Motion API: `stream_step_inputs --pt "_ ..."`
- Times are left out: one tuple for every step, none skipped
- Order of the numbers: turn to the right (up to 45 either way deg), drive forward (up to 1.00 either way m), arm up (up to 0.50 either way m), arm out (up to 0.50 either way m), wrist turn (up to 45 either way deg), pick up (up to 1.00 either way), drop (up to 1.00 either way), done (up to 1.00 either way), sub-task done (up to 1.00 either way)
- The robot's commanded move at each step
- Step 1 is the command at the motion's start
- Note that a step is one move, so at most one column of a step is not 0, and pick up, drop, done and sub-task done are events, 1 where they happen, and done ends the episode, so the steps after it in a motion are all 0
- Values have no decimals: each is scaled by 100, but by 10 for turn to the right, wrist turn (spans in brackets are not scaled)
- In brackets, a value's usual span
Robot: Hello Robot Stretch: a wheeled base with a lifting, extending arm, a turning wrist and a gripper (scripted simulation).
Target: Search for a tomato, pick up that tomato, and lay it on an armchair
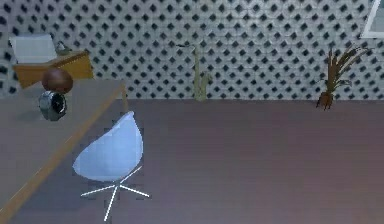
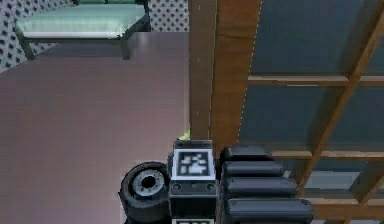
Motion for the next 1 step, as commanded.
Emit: stream_step_inputs --pt "30 0 0 0 0 0 0 0 0"
